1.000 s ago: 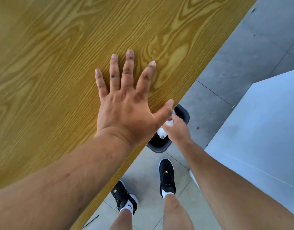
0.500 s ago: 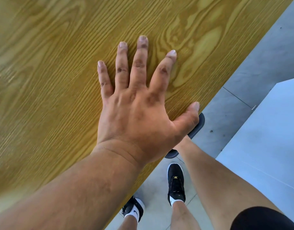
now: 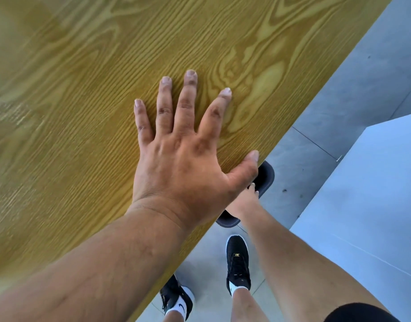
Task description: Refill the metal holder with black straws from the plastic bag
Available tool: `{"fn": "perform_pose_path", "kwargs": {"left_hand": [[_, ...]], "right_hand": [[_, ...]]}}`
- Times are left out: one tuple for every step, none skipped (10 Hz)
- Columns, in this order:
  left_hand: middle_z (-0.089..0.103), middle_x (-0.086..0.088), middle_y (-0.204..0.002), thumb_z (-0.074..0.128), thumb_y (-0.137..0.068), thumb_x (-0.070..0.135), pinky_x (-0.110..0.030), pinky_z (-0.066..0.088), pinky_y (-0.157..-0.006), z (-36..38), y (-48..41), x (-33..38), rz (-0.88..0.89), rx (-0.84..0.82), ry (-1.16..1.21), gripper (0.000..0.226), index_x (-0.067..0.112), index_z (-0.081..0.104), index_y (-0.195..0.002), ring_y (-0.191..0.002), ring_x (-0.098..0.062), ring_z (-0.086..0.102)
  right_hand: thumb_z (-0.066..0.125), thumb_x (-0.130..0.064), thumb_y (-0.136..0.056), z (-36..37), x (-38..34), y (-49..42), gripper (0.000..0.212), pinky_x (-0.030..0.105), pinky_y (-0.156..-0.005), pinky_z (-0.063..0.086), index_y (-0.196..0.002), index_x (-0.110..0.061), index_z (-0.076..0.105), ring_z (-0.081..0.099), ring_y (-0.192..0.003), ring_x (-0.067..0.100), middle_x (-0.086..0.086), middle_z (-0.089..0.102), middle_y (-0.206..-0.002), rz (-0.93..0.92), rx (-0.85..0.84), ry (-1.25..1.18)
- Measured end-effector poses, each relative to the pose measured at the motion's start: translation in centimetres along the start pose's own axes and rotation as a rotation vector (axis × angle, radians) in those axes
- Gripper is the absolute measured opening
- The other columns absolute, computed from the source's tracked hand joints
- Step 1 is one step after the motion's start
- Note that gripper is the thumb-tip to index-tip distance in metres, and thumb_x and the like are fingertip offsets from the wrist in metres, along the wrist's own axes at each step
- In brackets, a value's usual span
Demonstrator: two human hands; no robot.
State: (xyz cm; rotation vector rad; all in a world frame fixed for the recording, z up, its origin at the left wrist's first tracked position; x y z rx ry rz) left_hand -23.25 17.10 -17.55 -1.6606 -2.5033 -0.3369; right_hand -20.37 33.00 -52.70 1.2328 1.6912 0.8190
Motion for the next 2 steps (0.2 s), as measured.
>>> {"fn": "perform_pose_path", "kwargs": {"left_hand": [[0.006, -0.01, -0.176, 0.037, -0.085, 0.085, -0.066, 0.001, -0.126, -0.3, -0.1, 0.2, 0.004, 0.001, -0.009, 0.091, 0.038, 0.022, -0.162, -0.161, -0.035, -0.004], [0.007, -0.011, -0.175, 0.036, -0.086, 0.085, -0.067, 0.0, -0.125, -0.3, 0.0, 0.1, 0.001, -0.001, -0.026, 0.091, 0.037, 0.023, -0.162, -0.161, -0.036, -0.003]], "right_hand": [[0.059, -0.06, -0.094, -2.3, -0.4, 2.8, 0.089, 0.064, -0.129, 0.015, -0.167, -0.042, 0.012, 0.008, -0.161, 0.048, 0.01, 0.009, -0.179, -0.025, 0.117, -0.012], [0.061, -0.057, -0.095, -4.5, -0.4, 5.6, 0.086, 0.059, -0.129, 0.02, -0.168, -0.034, 0.021, 0.013, -0.162, 0.041, 0.008, 0.017, -0.178, -0.112, 0.24, 0.027]]}}
Point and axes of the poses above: each hand's wrist, its own y-axis away from the middle knuckle, its own z-axis out of the palm, x = y × z, the point moved 9 cm from there along -y, towards the middle knuckle
